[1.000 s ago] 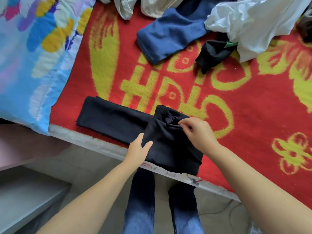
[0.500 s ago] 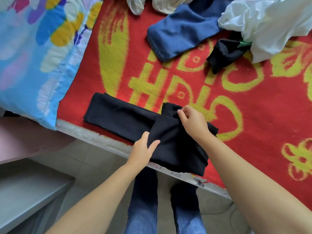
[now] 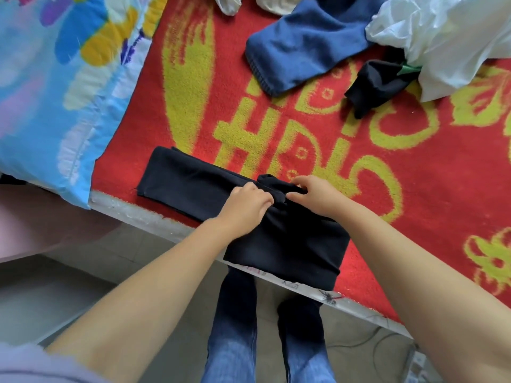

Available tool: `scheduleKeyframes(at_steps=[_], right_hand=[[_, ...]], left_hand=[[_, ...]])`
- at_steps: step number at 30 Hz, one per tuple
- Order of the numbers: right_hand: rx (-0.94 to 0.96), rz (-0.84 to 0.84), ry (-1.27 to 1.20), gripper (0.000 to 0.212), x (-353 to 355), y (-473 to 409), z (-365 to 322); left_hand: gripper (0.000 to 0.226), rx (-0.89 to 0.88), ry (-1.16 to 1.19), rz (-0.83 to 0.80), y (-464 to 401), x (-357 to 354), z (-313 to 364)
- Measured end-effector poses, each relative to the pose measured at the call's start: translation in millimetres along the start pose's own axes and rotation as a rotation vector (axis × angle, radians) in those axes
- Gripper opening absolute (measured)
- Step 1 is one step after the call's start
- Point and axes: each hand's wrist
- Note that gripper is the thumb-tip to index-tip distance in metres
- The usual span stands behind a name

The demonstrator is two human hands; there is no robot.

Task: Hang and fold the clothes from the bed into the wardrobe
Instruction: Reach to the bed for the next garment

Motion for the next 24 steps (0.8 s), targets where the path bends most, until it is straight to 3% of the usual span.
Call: scheduleKeyframes(at_steps=[2, 5, 12, 15, 19, 21, 24], right_hand=[[-0.012, 0.035, 0.030, 0.028, 2.3, -2.7, -0.9], [-0.015, 0.024, 0.006, 0.025, 1.2, -4.1, 0.8], [0.001, -0.097, -0.007, 0.022, -5.9, -2.8, 18.1], [-0.023, 0.052, 0.010, 0.022, -12.4, -5.7, 17.9], [-0.020, 0.272, -0.072, 0.020, -11.5, -12.5, 8.9], [-0.036, 0.356, -0.097, 0.023, -11.5, -15.8, 3.6], [0.034, 0.444, -0.143, 0.023, -11.1, -19.1, -11.7]], left_hand=[[0.036, -0.031, -0.082, -0.189, -9.1, 10.8, -3.7], [0.034, -0.091, -0.034, -0.285, -14.3, 18.0, -7.8], [0.025, -0.134, 0.087, 0.016, 3.8, -0.6, -10.2], [0.025, -0.110, 0.122, 0.127, 9.2, -3.8, -6.8], [0.033, -0.239, 0.000, 0.225, 24.3, -14.7, -5.3], [0.053, -0.116, 0.024, 0.206, 35.9, -27.7, -7.8], [0.062, 0.276, 0.289, 0.268, 50.5, -44.4, -8.5]])
Point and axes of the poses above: each hand's wrist, its own y-axis away from the middle knuckle, its own x-axis out of the back of the hand, z = x × y, and after that the axes turned 6 degrees about -x, right-handed
